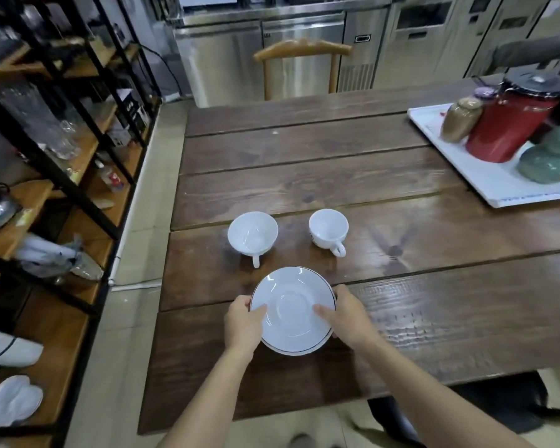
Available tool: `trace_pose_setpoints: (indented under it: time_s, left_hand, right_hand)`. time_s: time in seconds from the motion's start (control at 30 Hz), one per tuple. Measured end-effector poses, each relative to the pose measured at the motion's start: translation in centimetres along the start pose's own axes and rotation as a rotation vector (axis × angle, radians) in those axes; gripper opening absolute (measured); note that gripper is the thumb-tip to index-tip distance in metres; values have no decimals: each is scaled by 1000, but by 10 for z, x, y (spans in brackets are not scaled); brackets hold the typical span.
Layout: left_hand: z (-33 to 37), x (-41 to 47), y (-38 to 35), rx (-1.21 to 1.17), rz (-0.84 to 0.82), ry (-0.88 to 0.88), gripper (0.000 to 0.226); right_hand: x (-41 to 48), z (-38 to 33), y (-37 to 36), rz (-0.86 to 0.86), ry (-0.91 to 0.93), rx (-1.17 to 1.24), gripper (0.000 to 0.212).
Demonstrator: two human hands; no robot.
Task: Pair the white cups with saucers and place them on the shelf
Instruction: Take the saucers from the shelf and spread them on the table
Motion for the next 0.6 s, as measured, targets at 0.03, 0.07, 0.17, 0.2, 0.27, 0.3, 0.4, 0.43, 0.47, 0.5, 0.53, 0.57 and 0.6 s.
trace_pose_setpoints:
  time_s: [0.03,0.07,0.17,0.2,0.27,0.3,0.4,0.43,0.47,0.5,0.53,0.57,0.6]
  left_hand:
    - [0,1,0,8,13,-2,6]
    - [0,2,0,20,21,-1,6]
    - [-1,6,-2,82,30,-7,3]
    - [-1,8,-2,112,41,-17,4]
    - [-3,13,-3,161,47,-28,13]
    - [-5,16,-2,170,43,-22,16]
    - [-3,17,-3,186,15,-37,16]
    - [-3,18,-3,205,13,-56,17]
    - [-1,17,-1,249,21,-84,19]
    - [2,16,0,317,36,-114,23]
    - [4,14,2,399,48,-143,27]
    - [4,13,3,475,44,-159,29]
    - [3,13,4,533,30,-165,32]
  right_hand:
    - [1,0,-1,-5,4,-10,21]
    - [2,0,-1,-9,4,-21,21]
    - [7,2,-5,-16,-2,-31,22]
    - [8,3,-6,-19,-4,-31,22]
    - [9,4,-7,-15,2,-52,22]
    - [11,3,-8,-12,6,-57,22]
    - [12,5,-6,8,-13,-59,25]
    - [13,5,-6,24,-12,-81,28]
    - [13,6,-4,49,-10,-121,31]
    - [13,6,-3,80,-12,-180,33]
    - [12,5,-1,107,-20,-262,33]
    - [10,4,0,124,-28,-358,32]
    - [8,4,1,130,-30,-445,32]
Point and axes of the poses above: each hand's wrist, its own x-axis towards the middle knuckle, its own y-axis out of the back of the hand, z = x × y, the point moved 4 cm from there along x, towards the middle knuckle, and after that the axes turned 5 degrees about z, right-handed, at the moved point
